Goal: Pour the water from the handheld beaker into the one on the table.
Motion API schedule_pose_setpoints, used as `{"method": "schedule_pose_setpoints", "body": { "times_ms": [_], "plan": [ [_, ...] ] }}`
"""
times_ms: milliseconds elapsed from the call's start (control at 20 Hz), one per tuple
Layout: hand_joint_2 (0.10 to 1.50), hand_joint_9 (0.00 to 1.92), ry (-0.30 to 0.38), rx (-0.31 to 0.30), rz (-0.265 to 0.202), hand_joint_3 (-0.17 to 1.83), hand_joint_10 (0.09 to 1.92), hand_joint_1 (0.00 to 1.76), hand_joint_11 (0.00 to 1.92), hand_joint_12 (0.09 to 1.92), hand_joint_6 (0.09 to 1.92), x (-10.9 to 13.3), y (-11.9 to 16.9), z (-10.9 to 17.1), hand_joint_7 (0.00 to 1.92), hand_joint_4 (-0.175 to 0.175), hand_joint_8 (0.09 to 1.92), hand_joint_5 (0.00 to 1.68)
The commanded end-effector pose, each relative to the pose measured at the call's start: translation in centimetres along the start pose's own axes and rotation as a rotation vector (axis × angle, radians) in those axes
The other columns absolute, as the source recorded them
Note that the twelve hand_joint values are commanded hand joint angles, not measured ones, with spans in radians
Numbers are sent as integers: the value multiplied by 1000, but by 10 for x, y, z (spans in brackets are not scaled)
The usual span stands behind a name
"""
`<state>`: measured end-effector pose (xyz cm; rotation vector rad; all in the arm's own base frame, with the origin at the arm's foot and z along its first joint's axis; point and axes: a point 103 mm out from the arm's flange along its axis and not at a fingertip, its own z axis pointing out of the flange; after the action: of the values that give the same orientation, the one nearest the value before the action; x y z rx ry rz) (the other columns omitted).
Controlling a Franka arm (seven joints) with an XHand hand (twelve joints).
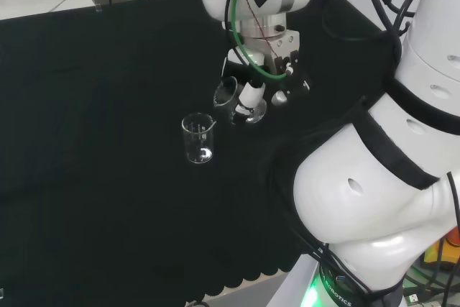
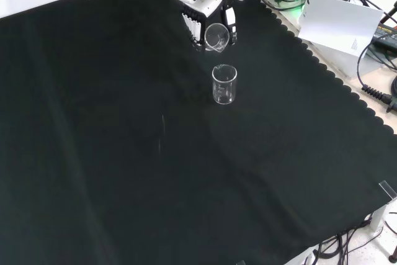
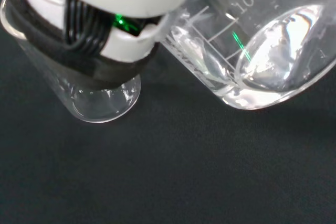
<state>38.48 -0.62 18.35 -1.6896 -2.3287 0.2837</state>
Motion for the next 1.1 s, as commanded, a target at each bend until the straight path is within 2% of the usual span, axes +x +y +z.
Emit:
{"method": "schedule_pose_setpoints", "body": {
  "times_ms": [50, 450, 1100],
  "plan": [
    [689, 1853, -74, 33, 8, 538, 87, 1201, 1503, 585, 417, 12, 4, -2, 1777, -78, 140, 1384],
    [684, 1858, -165, 109, 43, 559, 87, 1197, 1501, 593, 474, 17, 11, -3, 1773, -67, 153, 1359],
    [685, 1860, -273, 172, 76, 561, 87, 1196, 1500, 594, 484, 31, 20, -3, 1771, -67, 156, 1354]
  ]
}}
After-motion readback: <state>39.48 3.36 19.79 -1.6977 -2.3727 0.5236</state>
